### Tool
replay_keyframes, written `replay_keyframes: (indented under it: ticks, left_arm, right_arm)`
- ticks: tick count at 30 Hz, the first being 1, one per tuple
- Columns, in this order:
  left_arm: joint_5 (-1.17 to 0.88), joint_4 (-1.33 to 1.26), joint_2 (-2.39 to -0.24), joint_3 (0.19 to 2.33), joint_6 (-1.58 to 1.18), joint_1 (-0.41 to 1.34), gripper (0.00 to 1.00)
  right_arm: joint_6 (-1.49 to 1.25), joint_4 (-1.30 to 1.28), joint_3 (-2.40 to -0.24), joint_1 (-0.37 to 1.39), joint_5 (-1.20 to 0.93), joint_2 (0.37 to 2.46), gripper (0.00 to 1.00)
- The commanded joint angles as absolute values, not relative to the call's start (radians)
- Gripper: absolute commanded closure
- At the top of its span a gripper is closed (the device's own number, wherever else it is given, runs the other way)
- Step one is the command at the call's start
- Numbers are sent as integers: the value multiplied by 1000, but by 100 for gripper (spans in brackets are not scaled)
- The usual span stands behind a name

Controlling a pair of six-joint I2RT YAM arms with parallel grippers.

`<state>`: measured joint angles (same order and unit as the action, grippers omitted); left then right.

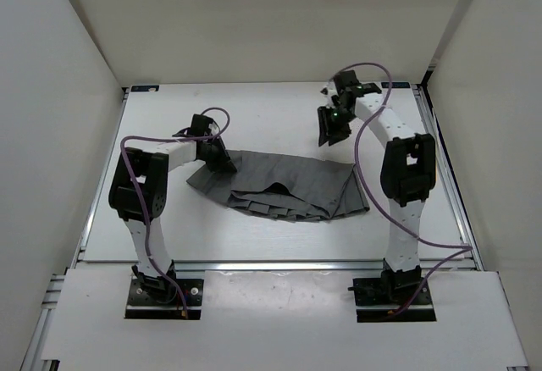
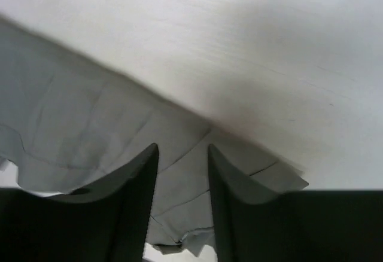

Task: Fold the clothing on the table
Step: Fold the skirt

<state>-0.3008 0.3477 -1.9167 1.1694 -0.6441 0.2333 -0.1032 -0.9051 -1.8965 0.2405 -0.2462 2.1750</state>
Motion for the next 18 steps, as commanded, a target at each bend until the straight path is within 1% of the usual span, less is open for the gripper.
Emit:
replay_keyframes:
  ticks: [1,3,6,9,11,18]
  left_arm:
    - [-339,354,-1859,1172,-664,216,100]
    - [-353,339,-1821,1151,-673,212,100]
    - [-370,339,-1783,1125,-663,199,100]
    - [-379,331,-1744,1092,-660,172,100]
    - [-390,328,-1726,1065,-660,151,100]
    - [-402,325,-1678,1009,-652,121,100]
  right_arm:
    - [66,-882,-1843,426,-110,1998,54]
    - [83,-877,-1790,523,-54,1964,51]
    - [100,-862,-1691,636,0,1927,52]
    - [129,-813,-1577,759,135,1893,51]
    - [138,-784,-1542,804,198,1893,51]
    - [147,-752,-1529,805,213,1928,52]
